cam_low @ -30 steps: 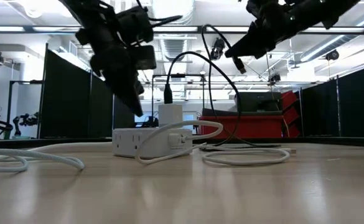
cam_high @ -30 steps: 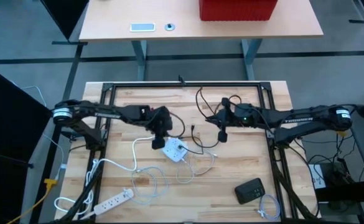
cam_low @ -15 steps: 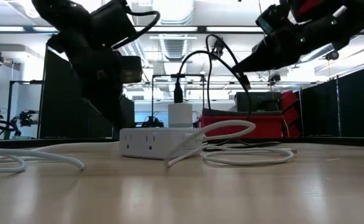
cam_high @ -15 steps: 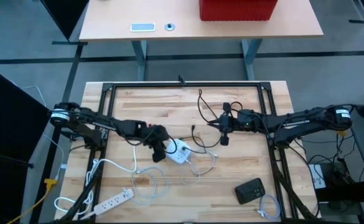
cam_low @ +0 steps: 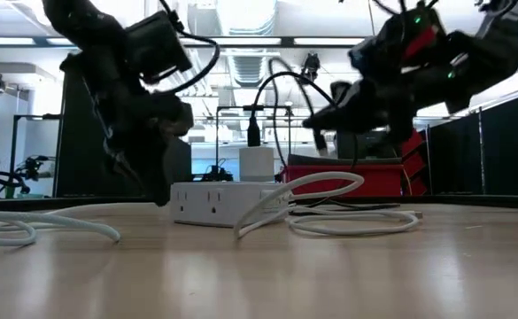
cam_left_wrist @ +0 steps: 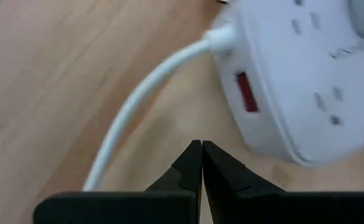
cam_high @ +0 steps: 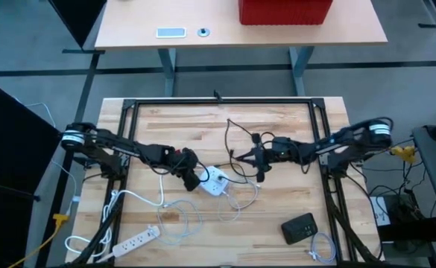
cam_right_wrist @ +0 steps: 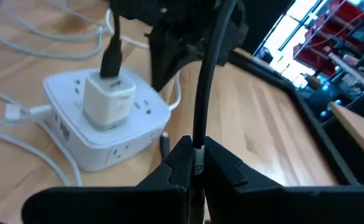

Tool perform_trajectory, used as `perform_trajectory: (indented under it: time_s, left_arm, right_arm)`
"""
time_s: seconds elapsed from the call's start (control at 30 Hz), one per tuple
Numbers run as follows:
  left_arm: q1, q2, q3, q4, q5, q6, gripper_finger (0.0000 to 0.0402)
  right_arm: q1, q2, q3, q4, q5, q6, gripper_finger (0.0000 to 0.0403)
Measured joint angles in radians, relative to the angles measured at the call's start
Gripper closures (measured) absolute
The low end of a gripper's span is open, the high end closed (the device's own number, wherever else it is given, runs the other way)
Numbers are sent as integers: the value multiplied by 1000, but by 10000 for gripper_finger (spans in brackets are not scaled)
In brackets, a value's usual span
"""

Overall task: Insert USB
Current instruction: Insert the black USB cable into the top white outlet extension

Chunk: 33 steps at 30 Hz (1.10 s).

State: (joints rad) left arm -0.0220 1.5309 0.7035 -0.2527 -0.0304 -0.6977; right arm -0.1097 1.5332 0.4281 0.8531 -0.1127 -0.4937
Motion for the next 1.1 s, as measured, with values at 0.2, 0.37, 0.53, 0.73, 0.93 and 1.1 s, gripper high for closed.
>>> perform_trajectory:
  time_s: [0.2, 0.37, 0.53, 0.73, 0.93, 1.1]
  left_arm:
    - [60, 27, -19, 12, -78, 98, 402]
    - [156, 62, -19, 131, -137, 265, 402]
    - [274, 88, -18, 253, -146, 444, 402]
    - [355, 73, 16, 296, -86, 599, 402]
    - [317, 16, 81, 252, 21, 628, 402]
    - [263, -42, 105, 204, 20, 630, 402]
  right_arm:
    - [-2, 98, 59, 3, -80, -16, 394]
    - [-9, 152, 124, -36, -154, -33, 394]
    - [-12, 202, 170, -99, -156, -49, 394]
    - [-30, 163, 170, -116, -158, -100, 394]
    - [-104, 81, 235, -252, -341, -137, 394]
    - [-178, 50, 329, -438, -469, -109, 394]
